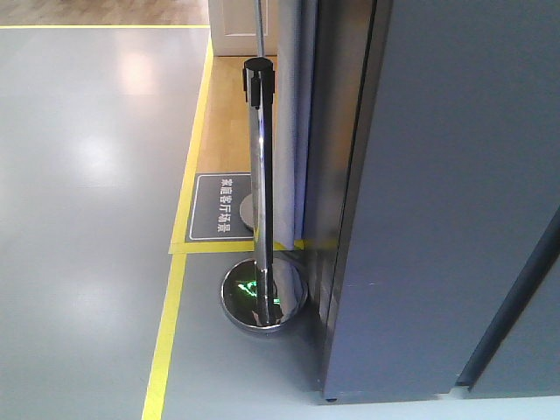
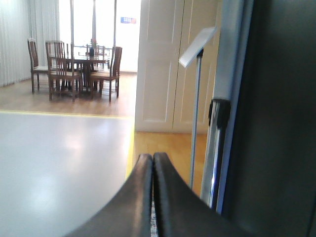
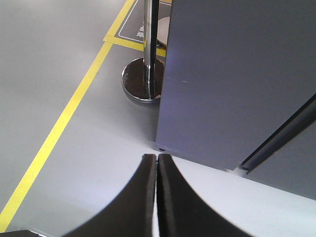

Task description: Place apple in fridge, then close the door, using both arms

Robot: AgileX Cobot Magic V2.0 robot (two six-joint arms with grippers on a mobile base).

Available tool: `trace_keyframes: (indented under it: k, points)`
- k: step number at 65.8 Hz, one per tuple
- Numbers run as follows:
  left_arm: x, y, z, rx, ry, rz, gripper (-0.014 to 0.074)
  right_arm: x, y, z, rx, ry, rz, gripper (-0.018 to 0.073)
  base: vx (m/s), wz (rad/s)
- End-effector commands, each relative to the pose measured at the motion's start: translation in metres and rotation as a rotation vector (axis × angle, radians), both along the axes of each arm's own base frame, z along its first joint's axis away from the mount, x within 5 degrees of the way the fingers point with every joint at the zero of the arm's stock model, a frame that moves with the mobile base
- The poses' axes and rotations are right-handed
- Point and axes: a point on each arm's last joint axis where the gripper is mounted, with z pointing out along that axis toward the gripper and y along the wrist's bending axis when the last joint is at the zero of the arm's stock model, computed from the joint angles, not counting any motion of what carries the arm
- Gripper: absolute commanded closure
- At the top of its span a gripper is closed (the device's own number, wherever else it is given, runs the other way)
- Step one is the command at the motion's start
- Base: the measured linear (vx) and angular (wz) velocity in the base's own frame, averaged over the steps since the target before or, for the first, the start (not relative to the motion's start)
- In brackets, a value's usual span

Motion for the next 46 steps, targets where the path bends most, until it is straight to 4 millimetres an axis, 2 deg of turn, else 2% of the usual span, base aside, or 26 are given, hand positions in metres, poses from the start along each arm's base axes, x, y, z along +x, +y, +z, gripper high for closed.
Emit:
trace_keyframes:
  k: [1,46]
  points:
    - [-0.0012,0.0002,-0.0001,0.002,-0.087,0.001,0.0602,0.0037,0.0006,0.0119,0.007,-0.077,0.005,0.0561,0.00,0.00]
    - [-0.0016,0.0024,0.0017,-0.009,-0.105,0.039,0.0602,0.0037,0.0006,0.0119,0.007,-0.077,0.005,0.0561,0.00,0.00]
